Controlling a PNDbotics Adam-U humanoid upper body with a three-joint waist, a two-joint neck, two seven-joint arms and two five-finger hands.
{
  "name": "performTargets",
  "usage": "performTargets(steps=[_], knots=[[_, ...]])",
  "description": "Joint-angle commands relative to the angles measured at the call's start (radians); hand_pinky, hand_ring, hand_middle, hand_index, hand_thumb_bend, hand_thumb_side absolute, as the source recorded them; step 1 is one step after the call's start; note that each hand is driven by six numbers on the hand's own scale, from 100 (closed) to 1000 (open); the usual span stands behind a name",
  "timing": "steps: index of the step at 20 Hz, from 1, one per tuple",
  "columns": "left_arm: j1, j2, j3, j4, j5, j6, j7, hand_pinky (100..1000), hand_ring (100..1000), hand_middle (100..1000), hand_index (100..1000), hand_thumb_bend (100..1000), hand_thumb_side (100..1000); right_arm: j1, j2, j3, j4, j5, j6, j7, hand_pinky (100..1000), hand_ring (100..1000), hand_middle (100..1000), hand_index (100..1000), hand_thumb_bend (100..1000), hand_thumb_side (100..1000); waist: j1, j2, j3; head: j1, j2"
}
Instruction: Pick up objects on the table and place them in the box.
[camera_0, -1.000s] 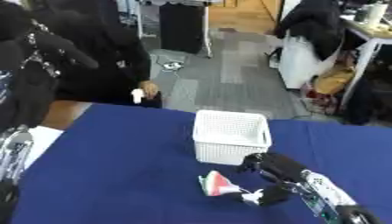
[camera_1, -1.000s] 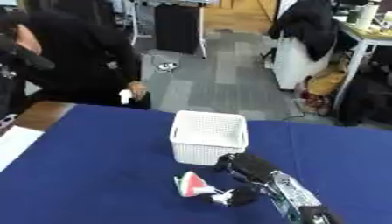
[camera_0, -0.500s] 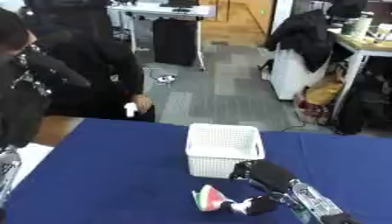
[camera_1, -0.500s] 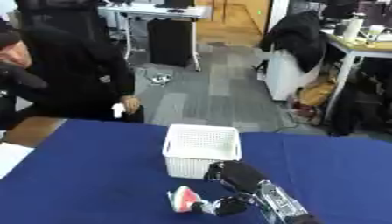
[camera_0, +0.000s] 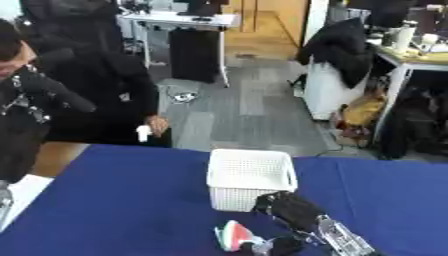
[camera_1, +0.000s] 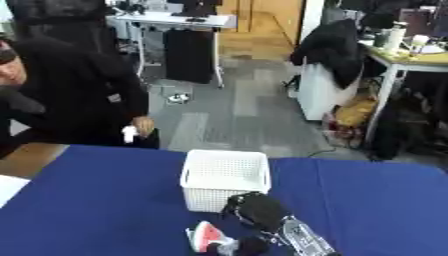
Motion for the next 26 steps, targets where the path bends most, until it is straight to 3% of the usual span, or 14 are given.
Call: performTargets(steps=[1,4,7,16,26], knots=[[-0.018,0.011,0.004,-0.013,0.003,0.001,-0.001,607,576,720,674,125,847,-0.004,0.011,-0.002,-0.003,-0.005,0.002,-0.014,613,603,642,760,571,1000,0.005,-0.007,0.001,0.002,0.019],[-0.019,0.012,0.004,-0.014,0.003,0.0,0.0,609,577,721,674,126,847,0.004,0.023,0.001,0.003,-0.009,0.002,-0.02,607,598,640,763,575,1000,0.005,-0.007,0.0,0.027,0.058],[-0.019,0.012,0.003,-0.014,0.003,0.0,0.0,607,577,721,673,125,847,0.006,0.033,0.002,0.007,-0.01,0.003,-0.035,602,593,639,764,577,1000,0.005,-0.007,0.0,0.04,0.073],[-0.024,0.008,0.001,-0.015,0.002,0.0,-0.002,608,577,721,673,125,847,-0.007,0.065,0.006,0.03,-0.004,-0.007,-0.065,599,589,640,768,575,1000,0.006,-0.004,0.004,0.043,0.09],[-0.028,0.003,-0.001,-0.015,0.003,0.0,-0.006,608,576,722,673,125,847,-0.02,0.092,-0.018,0.08,0.01,0.013,-0.1,587,580,639,774,569,1000,0.009,0.001,0.007,0.033,0.082]])
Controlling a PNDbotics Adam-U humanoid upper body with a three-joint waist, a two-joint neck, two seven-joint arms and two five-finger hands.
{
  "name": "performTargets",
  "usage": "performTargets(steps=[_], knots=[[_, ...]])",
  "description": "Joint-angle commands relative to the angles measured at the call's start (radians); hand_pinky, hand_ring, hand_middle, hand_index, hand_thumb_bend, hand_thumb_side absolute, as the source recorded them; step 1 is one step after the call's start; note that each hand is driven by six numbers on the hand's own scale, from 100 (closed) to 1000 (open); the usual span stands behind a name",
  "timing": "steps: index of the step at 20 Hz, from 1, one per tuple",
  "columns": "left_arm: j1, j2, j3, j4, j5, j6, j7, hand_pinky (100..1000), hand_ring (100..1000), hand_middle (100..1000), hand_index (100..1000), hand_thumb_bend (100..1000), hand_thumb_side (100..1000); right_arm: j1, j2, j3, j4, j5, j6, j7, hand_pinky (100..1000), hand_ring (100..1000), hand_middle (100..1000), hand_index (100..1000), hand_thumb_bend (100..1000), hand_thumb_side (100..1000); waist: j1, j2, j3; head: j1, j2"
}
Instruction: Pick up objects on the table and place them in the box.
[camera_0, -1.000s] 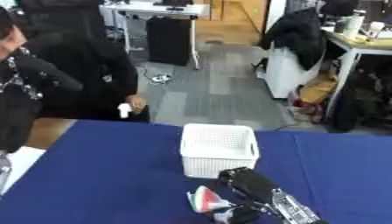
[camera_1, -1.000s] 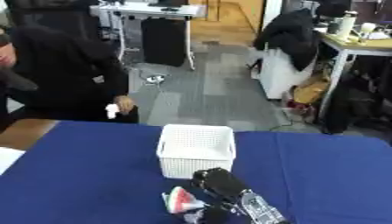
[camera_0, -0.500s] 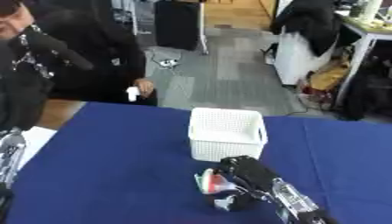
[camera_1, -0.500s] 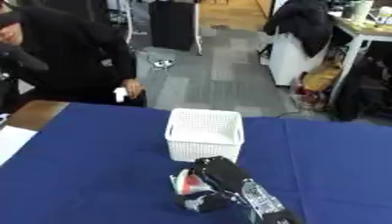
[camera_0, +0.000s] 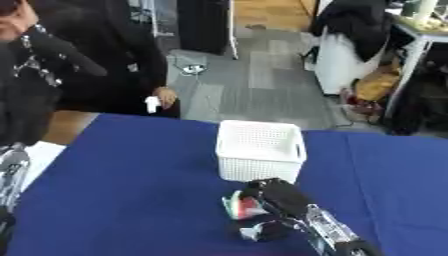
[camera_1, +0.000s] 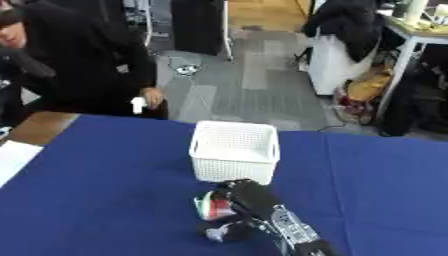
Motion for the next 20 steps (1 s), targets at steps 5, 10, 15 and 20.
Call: performTargets(steps=[5,10,15,20], knots=[[-0.018,0.006,0.002,-0.015,0.003,0.0,-0.005,608,577,722,673,125,847,-0.027,0.0,-0.033,-0.027,-0.015,0.039,-0.031,580,574,639,774,572,1000,0.007,-0.008,0.003,-0.003,-0.01],[-0.017,0.008,0.002,-0.014,0.003,-0.001,-0.004,608,577,722,673,125,847,-0.035,-0.012,-0.037,-0.138,-0.076,0.11,-0.021,571,566,643,778,571,1000,0.007,-0.01,0.002,-0.01,-0.018],[-0.017,0.008,0.001,-0.013,0.004,-0.002,-0.006,609,578,723,673,125,847,-0.048,-0.022,-0.03,-0.183,-0.105,0.149,-0.001,577,570,645,774,573,1000,0.008,-0.01,0.002,-0.024,-0.026],[-0.019,0.006,0.001,-0.014,0.004,-0.002,-0.006,609,578,723,673,125,847,-0.054,-0.019,-0.036,-0.144,-0.079,0.156,0.012,592,582,656,784,568,1000,0.008,-0.009,0.002,-0.031,-0.03]])
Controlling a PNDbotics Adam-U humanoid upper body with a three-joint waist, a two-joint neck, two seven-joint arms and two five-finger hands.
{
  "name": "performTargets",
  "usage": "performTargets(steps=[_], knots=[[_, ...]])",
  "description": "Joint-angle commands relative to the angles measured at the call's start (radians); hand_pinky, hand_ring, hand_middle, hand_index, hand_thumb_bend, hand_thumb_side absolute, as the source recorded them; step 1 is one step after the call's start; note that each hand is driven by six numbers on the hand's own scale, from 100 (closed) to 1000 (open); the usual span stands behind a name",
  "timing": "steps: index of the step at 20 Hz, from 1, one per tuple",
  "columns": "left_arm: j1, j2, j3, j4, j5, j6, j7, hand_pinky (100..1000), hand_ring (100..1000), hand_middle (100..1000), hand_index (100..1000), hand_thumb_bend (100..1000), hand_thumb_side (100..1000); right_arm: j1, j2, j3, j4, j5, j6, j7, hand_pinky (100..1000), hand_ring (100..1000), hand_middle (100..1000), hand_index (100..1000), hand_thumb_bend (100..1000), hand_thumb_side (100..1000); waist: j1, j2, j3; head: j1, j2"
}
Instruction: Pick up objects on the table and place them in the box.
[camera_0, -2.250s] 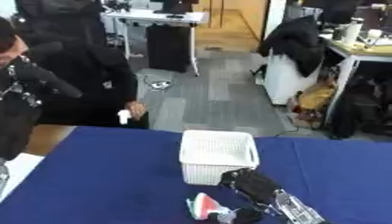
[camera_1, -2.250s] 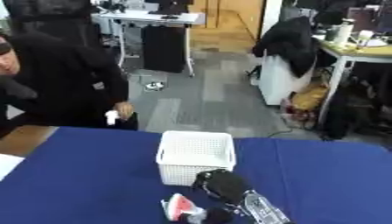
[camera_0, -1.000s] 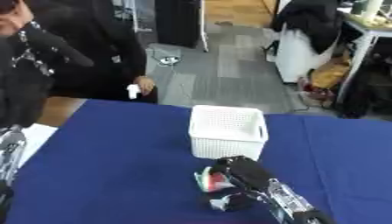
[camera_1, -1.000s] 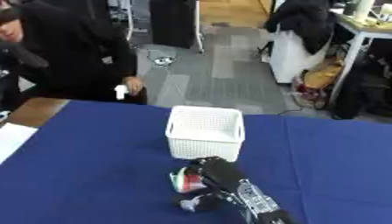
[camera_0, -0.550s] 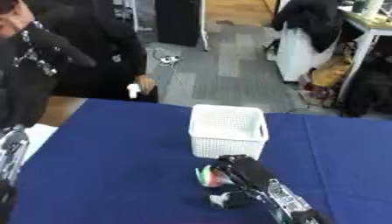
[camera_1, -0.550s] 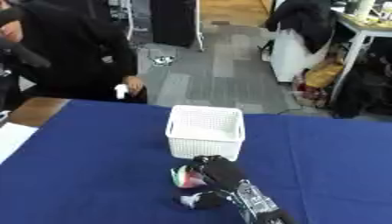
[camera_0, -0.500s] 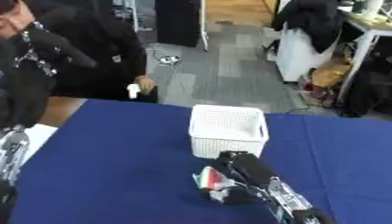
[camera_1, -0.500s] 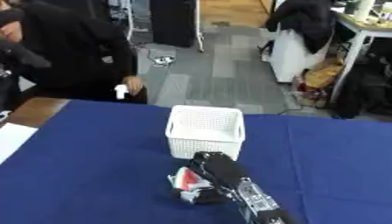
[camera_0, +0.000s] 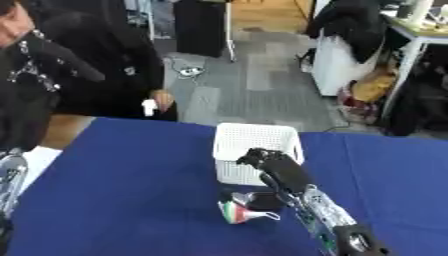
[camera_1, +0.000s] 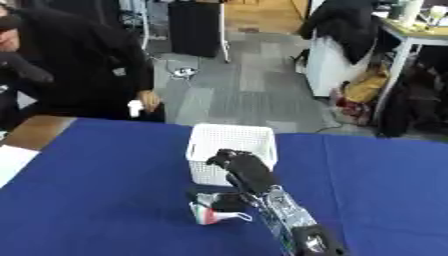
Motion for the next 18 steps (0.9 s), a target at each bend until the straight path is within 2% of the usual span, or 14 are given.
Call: performTargets(steps=[1,18], knots=[[-0.019,0.013,0.004,-0.014,0.003,-0.002,-0.003,609,578,723,673,125,847,-0.02,-0.008,-0.007,0.009,0.016,0.003,0.008,595,584,658,786,568,1000,0.007,-0.01,0.002,-0.012,-0.011],[-0.021,0.012,0.002,-0.014,0.003,-0.002,-0.006,609,579,723,673,125,848,-0.001,0.009,0.001,0.102,0.076,-0.04,0.025,624,599,661,789,558,1000,0.006,-0.008,0.002,-0.008,-0.008]])
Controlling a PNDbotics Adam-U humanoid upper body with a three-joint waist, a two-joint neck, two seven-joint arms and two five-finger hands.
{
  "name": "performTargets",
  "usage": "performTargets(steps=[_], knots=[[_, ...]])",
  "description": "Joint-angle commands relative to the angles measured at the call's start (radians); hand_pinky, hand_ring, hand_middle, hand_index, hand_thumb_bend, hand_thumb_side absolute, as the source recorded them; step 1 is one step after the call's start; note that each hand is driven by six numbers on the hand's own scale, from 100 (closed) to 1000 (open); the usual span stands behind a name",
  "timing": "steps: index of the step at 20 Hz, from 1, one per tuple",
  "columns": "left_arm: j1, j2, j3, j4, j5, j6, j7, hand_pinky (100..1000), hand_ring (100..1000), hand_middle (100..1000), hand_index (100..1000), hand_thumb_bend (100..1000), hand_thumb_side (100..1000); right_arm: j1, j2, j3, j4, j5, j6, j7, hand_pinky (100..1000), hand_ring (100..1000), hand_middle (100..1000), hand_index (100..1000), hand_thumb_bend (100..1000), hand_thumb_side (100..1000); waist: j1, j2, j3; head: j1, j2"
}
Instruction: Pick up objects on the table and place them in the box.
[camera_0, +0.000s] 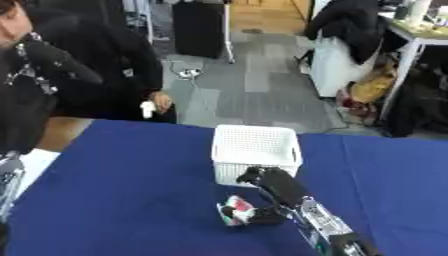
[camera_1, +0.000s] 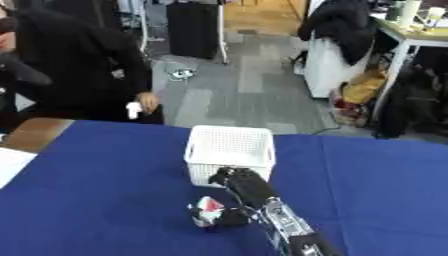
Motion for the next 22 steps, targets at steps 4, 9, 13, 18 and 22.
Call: performTargets(steps=[4,9,13,18,22], knots=[[-0.021,0.012,0.002,-0.014,0.003,-0.002,-0.004,609,579,724,674,125,848,-0.004,0.002,-0.006,0.022,0.035,-0.004,-0.008,628,602,661,788,556,1000,0.006,-0.008,0.0,-0.005,-0.01],[-0.021,0.01,0.002,-0.014,0.003,-0.002,-0.004,609,579,724,674,125,848,-0.007,0.004,-0.011,0.039,0.051,-0.006,-0.013,633,605,663,790,564,1000,0.007,-0.008,0.001,-0.007,-0.011],[-0.022,0.009,0.002,-0.014,0.003,-0.001,-0.006,608,579,724,674,125,848,-0.01,0.004,-0.014,0.053,0.066,-0.015,-0.006,641,611,666,790,564,1000,0.007,-0.007,0.001,-0.009,-0.013],[-0.022,0.008,0.002,-0.014,0.003,0.0,-0.007,609,579,724,674,125,848,-0.013,0.005,-0.017,0.066,0.083,-0.043,0.011,655,620,668,790,597,1000,0.007,-0.006,0.002,-0.01,-0.014],[-0.023,0.007,0.002,-0.014,0.003,0.0,-0.007,609,580,724,674,125,848,-0.017,0.006,-0.017,0.068,0.095,-0.063,0.011,655,616,660,780,607,1000,0.007,-0.006,0.003,-0.011,-0.015]])
